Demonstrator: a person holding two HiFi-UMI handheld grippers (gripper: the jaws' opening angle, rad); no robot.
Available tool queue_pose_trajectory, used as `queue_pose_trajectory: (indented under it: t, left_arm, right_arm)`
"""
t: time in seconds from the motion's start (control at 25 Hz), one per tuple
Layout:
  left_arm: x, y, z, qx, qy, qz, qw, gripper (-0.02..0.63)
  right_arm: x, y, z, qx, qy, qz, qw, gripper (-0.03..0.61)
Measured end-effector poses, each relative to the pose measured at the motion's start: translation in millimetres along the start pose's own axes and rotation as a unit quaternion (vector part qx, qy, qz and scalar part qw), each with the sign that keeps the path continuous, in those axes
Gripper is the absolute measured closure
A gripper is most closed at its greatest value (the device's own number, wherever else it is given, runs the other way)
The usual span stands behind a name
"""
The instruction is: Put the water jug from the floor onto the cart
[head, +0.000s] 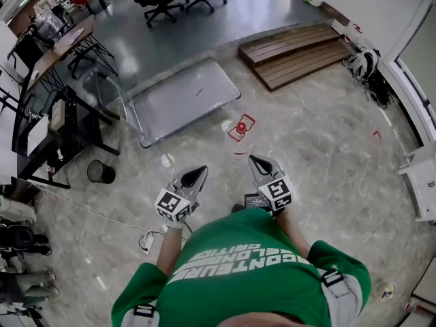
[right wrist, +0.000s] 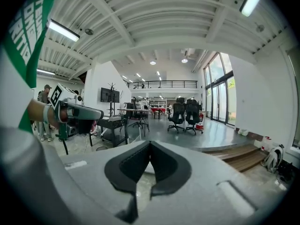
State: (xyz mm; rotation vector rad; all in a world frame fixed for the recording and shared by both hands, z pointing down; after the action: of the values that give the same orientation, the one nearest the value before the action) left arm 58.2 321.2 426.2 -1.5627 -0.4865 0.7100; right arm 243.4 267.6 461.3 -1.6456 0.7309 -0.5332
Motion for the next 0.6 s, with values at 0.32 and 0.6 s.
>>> queue_pose_trajectory:
  t: [0.32, 0.6]
  left_arm:
    - [7, 0, -23, 0.003, 0.014, 0.001, 0.9999, 0.604]
    - [12, -9, -26, -0.004, 0.034, 0.009, 0.9994, 0.604]
  right_arm:
    - [27, -5, 1, 0.002, 0.012, -0.003, 1.000, 0.585]
    - [37, -16, -1, -0.005, 0.031, -0.007, 0.999, 0.586]
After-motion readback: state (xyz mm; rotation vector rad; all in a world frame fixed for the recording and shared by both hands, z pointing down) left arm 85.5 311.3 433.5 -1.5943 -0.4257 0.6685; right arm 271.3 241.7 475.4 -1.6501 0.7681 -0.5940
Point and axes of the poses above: the fingertips, and each gripper's own axes: z backward along the fingers, x to its right, y out of its top, the point moved 4 cm from there along z, backward along the fingers, and after that the axes turned 4 degrees about x, right-handed, at the moved point
